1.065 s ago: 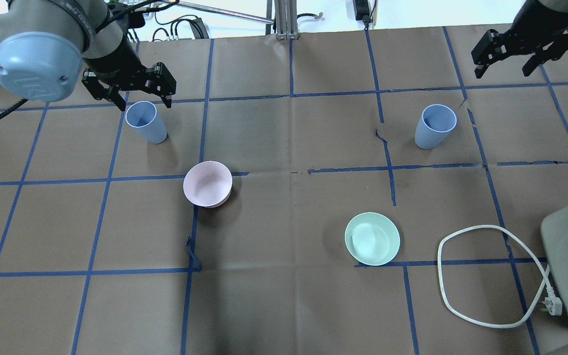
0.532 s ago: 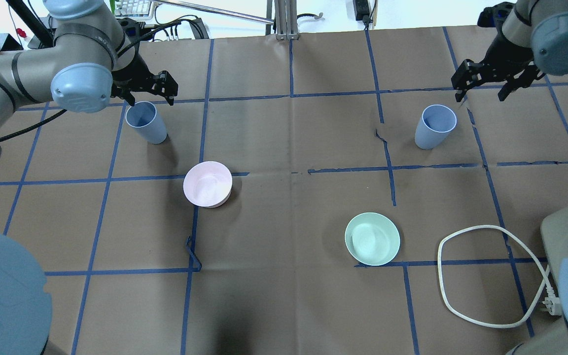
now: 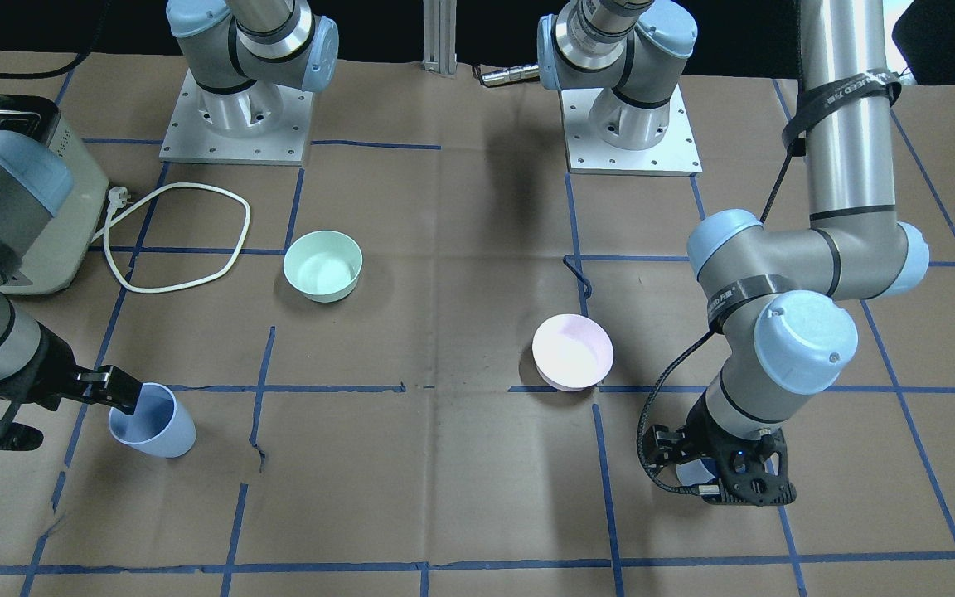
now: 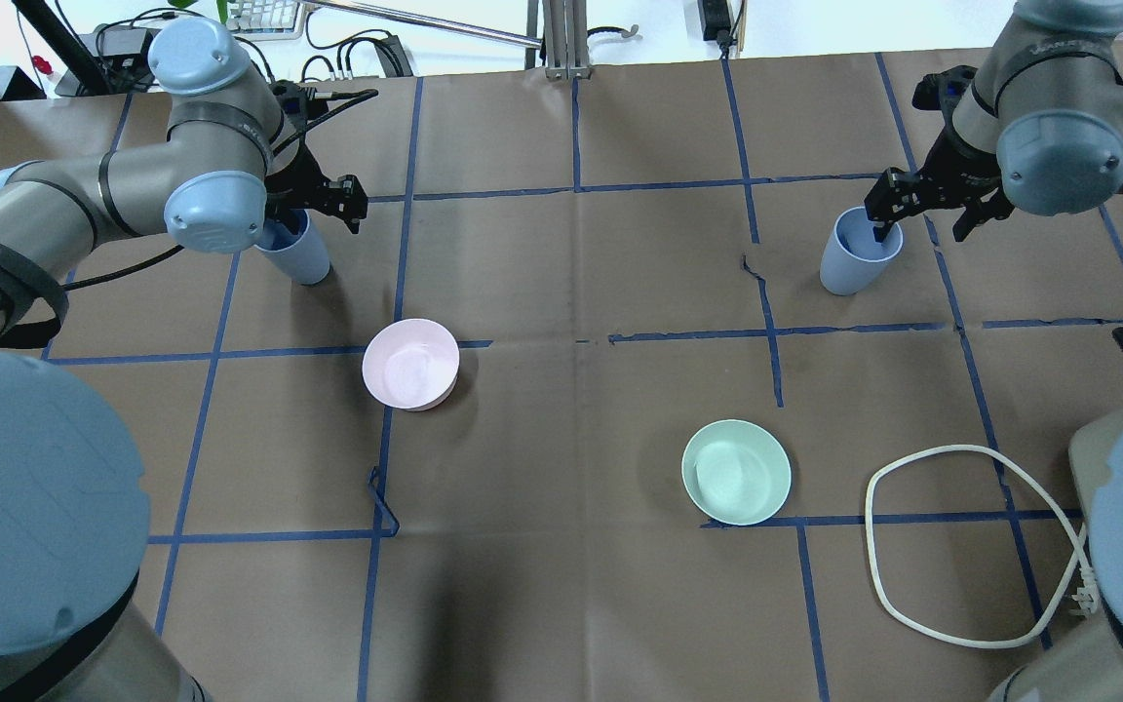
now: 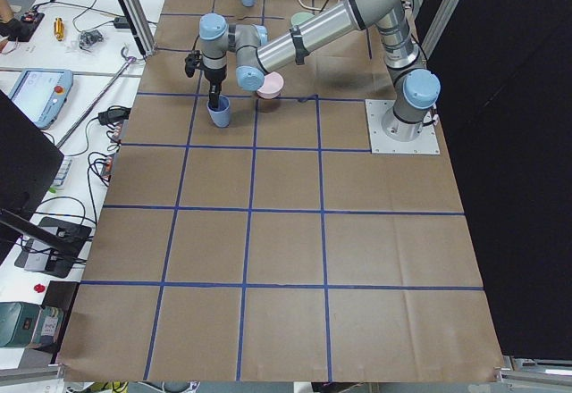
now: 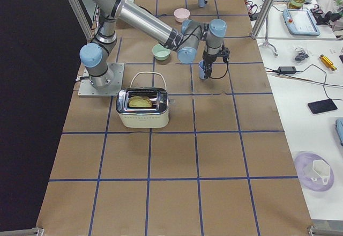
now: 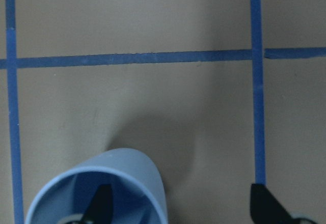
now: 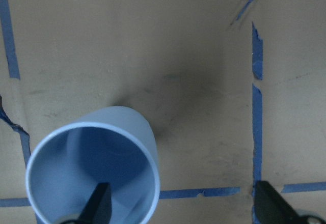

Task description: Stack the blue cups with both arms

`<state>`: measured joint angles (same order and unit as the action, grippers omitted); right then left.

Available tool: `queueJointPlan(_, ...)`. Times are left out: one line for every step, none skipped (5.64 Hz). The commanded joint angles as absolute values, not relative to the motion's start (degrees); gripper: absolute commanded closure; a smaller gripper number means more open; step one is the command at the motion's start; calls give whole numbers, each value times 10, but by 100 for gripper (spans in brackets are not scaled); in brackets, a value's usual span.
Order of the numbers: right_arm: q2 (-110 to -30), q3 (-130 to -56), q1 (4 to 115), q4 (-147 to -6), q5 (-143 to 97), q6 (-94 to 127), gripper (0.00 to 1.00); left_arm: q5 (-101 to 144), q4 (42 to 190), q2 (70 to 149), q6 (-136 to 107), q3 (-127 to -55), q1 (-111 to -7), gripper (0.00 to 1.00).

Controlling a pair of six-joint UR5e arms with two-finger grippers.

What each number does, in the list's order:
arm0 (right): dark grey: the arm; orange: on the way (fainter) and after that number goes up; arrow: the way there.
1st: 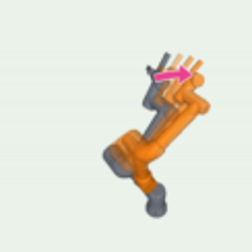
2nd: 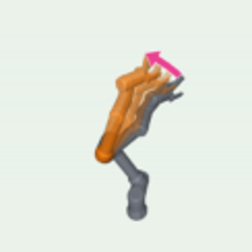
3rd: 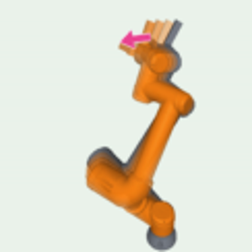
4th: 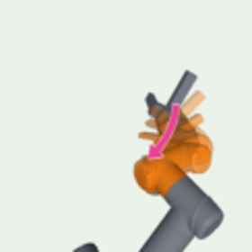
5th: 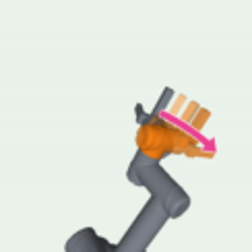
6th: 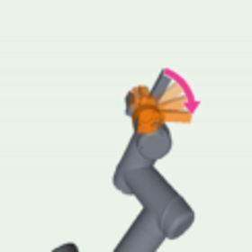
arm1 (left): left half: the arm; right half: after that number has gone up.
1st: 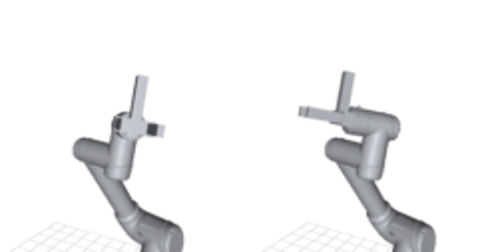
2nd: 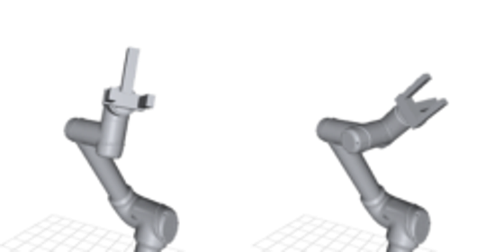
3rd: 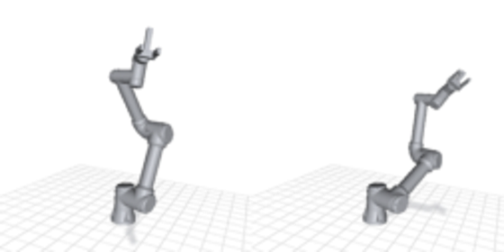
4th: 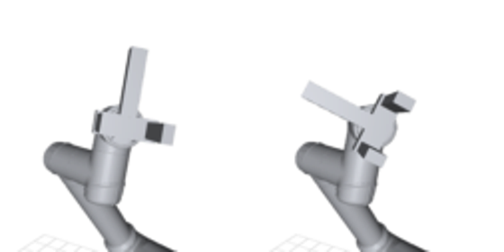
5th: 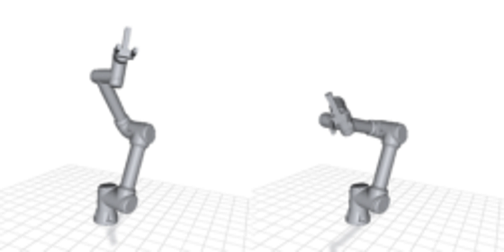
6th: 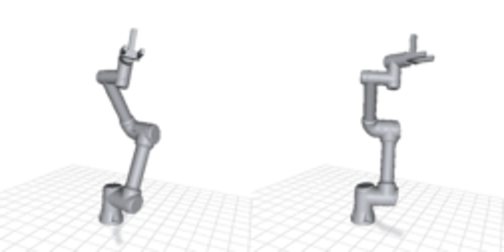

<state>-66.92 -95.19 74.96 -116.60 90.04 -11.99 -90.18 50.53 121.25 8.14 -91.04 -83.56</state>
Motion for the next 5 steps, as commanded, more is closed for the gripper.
queueJointPlan(-668, -968, 750, -1167, 901, -122, 46, -902, 500, 1216, 77, -911, -836, 84)
queueJointPlan(-669, -969, 750, -1167, 900, -122, 78, -902, 504, 1213, 76, -907, -837, 96)
queueJointPlan(-669, -968, 751, -1167, 892, -122, 92, -903, 518, 1210, 70, -892, -842, 96)
queueJointPlan(-671, -963, 752, -1170, 891, -122, 93, -904, 534, 1202, 40, -874, -879, 96)
queueJointPlan(-672, -952, 758, -1170, 890, -121, 93, -940, 543, 1212, 3, -837, -947, 96)
